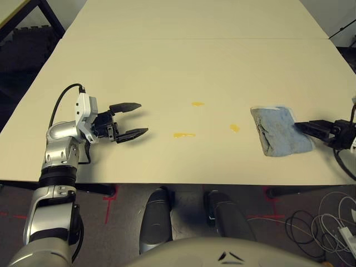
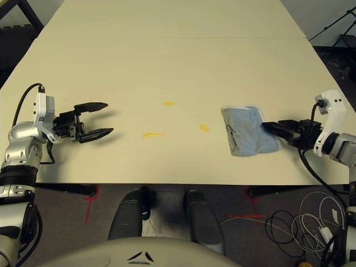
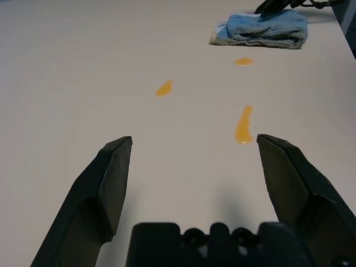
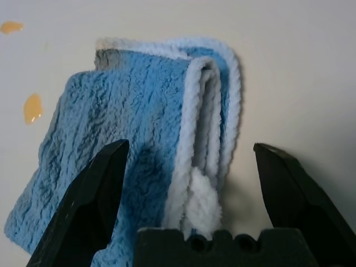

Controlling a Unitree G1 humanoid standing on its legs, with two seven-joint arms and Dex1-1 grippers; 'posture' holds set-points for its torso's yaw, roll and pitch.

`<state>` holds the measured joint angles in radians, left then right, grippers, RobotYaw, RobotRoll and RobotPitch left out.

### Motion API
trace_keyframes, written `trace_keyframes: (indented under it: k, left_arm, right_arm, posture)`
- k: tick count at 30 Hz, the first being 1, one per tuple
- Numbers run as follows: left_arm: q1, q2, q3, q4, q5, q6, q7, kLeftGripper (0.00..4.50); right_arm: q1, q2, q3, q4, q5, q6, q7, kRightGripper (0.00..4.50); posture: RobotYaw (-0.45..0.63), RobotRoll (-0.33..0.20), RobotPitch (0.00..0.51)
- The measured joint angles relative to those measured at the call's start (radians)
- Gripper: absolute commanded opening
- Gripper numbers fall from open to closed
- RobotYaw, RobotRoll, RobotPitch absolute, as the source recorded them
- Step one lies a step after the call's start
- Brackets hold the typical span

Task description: Wipe the water off the table with a rag.

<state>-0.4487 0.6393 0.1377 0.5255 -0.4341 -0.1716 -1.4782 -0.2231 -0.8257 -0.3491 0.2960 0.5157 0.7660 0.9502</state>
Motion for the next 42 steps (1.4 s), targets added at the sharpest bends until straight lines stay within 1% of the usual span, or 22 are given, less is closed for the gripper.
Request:
trace_keyframes:
  k: [10,18,21,24,29,32,38,42]
  left_arm:
    - [-0.004,0.0,0.0,0.0,0.0,0.0,-0.001,4.5]
    - [-0.006,0.0,-0.002,0.0,0.0,0.001,-0.001,4.5]
    - [-0.011,0.0,-0.002,0.0,0.0,0.001,-0.001,4.5]
    - [-0.02,0.0,-0.002,0.014,0.004,-0.006,-0.001,4.5]
    - [-0.024,0.0,-0.004,0.042,0.009,-0.016,-0.004,4.5]
    - [-0.027,-0.002,-0.006,0.042,0.009,-0.02,-0.005,4.5]
    - [-0.027,-0.003,-0.015,0.044,0.01,-0.032,-0.012,4.5]
    - [-0.026,-0.003,-0.019,0.044,0.01,-0.036,-0.012,4.5]
  right_arm:
    - [0.003,0.082,0.013,-0.071,0.001,0.005,-0.037,4.46]
    - [-0.003,0.111,0.037,-0.103,-0.013,-0.001,-0.048,4.46]
    - [-0.007,0.111,0.057,-0.102,-0.034,-0.012,-0.062,3.92]
    - [-0.017,0.116,0.065,-0.094,-0.059,-0.02,-0.079,2.89]
    - [-0.019,0.127,0.065,-0.072,-0.069,-0.048,-0.079,1.0]
    - [-0.018,0.13,0.063,-0.069,-0.067,-0.05,-0.074,0.04]
    - [-0.027,0.136,0.043,-0.059,-0.044,-0.038,-0.076,0.02]
    - [-0.051,0.142,0.019,-0.029,-0.009,-0.009,-0.076,0.02]
  posture:
    - [0.08,0.0,0.195]
    - [0.07,0.0,0.2]
    - [0.05,0.0,0.2]
    - [0.04,0.0,0.199]
    - [0.03,0.0,0.196]
    - [0.03,0.0,0.195]
    - [0.04,0.0,0.193]
    - [0.04,0.0,0.193]
